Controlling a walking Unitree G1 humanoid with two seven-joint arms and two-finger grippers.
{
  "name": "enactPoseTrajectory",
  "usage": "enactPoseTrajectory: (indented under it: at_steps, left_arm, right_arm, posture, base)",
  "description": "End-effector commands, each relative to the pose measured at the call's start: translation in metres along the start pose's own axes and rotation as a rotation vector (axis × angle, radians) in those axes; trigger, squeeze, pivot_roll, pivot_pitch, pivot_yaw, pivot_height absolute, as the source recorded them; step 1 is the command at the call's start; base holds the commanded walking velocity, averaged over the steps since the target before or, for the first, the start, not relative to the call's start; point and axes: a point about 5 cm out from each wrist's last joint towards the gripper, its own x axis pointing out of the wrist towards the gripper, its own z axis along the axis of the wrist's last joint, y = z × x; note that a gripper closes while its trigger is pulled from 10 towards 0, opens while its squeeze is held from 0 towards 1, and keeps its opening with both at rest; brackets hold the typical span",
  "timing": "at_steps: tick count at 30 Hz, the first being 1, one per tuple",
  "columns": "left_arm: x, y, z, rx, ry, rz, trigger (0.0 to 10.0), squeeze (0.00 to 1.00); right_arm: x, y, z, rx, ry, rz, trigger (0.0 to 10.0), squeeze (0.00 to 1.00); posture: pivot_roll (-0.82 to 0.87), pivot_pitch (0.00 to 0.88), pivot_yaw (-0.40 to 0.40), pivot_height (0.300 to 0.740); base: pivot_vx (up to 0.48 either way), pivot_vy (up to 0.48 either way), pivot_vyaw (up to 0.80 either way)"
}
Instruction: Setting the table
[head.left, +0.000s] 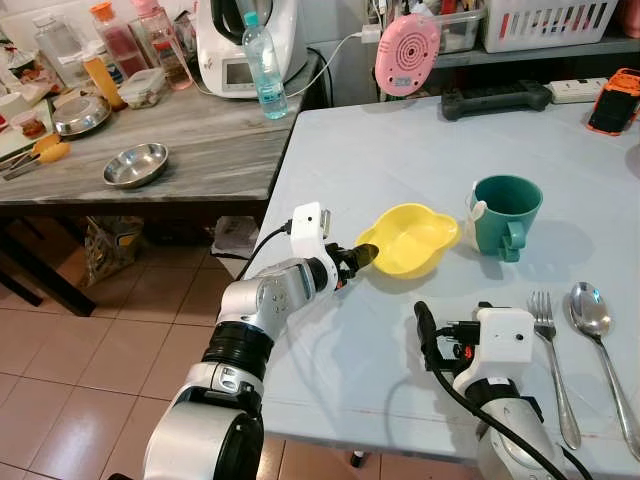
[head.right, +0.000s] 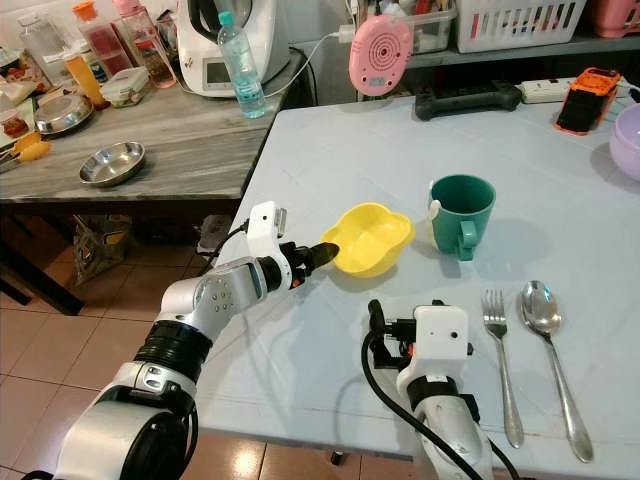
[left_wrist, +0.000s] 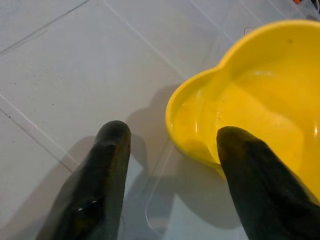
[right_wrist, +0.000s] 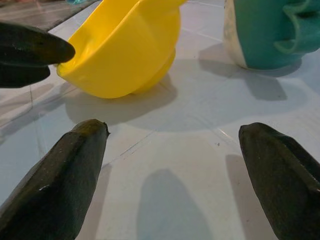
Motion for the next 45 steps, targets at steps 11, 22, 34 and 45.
enactPoseTrajectory:
  at_steps: [11,22,34,45]
  left_arm:
    - [-0.002,0.002,0.006,-0.091,0.006,0.016,0.0,0.0]
    - [-0.007,-0.005,0.018,-0.088,-0.028,-0.01,0.0,0.0]
    - [-0.025,-0.001,0.04,-0.022,-0.13,0.041,9.6,0.6]
    - [-0.011,-0.021,0.047,0.033,-0.183,0.019,10.0,1.0]
  right_arm:
    - [0.004,0.009,-0.002,0.015,-0.001,0.033,10.0,0.0]
    - [0.007,0.01,-0.002,0.015,-0.004,0.044,10.0,0.0]
    - [0.012,0.01,-0.002,0.011,-0.007,0.055,10.0,0.0]
    - [0.017,0.011,0.005,0.006,-0.042,0.057,10.0,0.0]
  posture:
    - [-0.23,0.039,0.204,0.74]
    - [-0.22,0.029,0.198,0.74]
    - [-0.2,0.033,0.182,0.74]
    - [-0.2,0.033,0.186,0.74]
  base:
    - [0.0,0.0,0.0]
    - [0.0,0.0,0.0]
    - [0.0,0.0,0.0]
    - [0.0,0.0,0.0]
